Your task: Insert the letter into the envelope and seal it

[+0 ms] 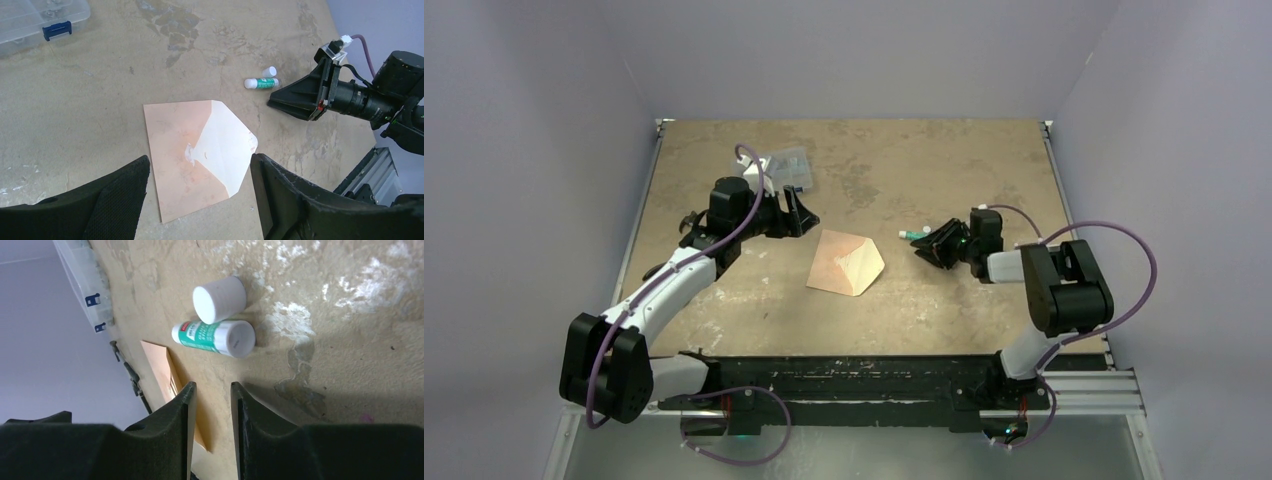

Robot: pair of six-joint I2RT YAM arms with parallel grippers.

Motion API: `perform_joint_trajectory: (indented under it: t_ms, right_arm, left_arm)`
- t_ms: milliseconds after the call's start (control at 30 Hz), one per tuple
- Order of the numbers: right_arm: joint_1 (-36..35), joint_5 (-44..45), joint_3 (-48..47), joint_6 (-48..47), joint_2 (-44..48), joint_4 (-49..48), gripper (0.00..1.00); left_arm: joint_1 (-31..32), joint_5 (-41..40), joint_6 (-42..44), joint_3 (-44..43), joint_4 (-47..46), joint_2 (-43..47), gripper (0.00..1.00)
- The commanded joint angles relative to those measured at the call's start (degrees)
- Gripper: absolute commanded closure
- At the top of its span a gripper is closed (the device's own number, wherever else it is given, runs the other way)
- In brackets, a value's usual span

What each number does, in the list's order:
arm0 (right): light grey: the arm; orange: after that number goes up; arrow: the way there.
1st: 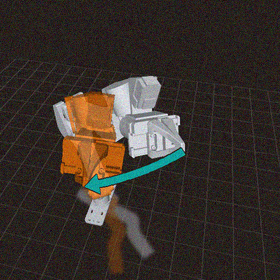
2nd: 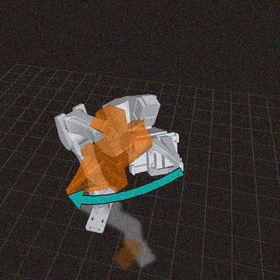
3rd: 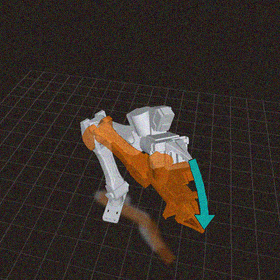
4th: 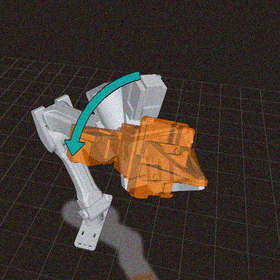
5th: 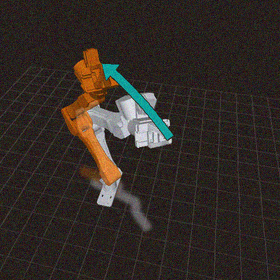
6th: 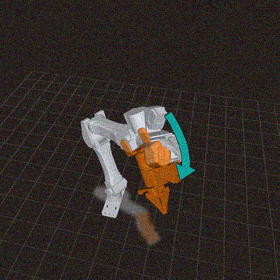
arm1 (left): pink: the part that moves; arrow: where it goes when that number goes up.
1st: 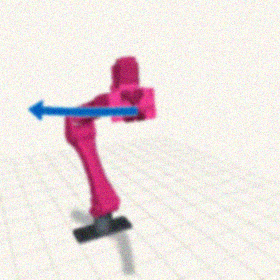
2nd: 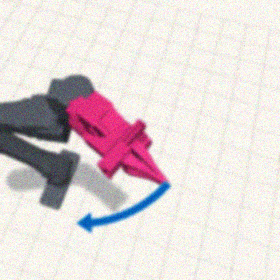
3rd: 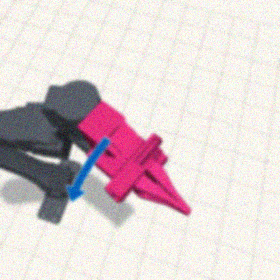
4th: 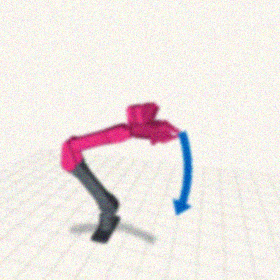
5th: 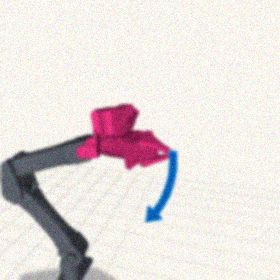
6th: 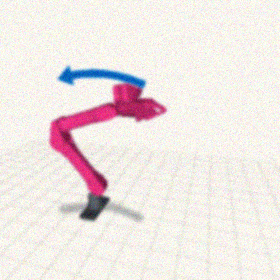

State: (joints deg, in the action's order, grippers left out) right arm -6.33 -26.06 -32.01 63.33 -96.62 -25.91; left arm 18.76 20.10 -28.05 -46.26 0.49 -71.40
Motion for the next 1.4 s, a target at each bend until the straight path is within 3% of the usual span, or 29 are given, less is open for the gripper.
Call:
perform_joint_trajectory:
  t_ms: [0, 233, 567, 967, 1367]
  right_arm:
    - [0.09, 2.81, -3.37, -5.68, 3.44, 3.84, 0.68]
    - [-1.74, 3.65, -3.19, -12.56, 7.67, 8.83, 0.77]
    - [-8.43, 7.16, -1.74, -17.77, 6.44, 10.83, 0.80]
    - [-10.55, 19.14, -2.61, -12.05, 2.73, 2.79, 0.80]
    - [-14.92, 31.51, -7.14, -3.95, -0.49, 4.15, 0.79]
  left_arm:
    - [-0.22, -0.31, -1.61, 0.09, -1.45, 0.22, 0.28]
    - [3.56, 1.11, -5.47, 2.04, -4.21, -3.59, 0.53]
    - [9.25, -6.81, -9.70, 3.56, -4.75, -11.96, 0.70]
    - [9.23, -9.29, -9.93, 4.34, -4.53, -13.92, 0.72]
    - [9.27, -9.89, -9.58, 4.16, -4.27, -14.46, 0.71]
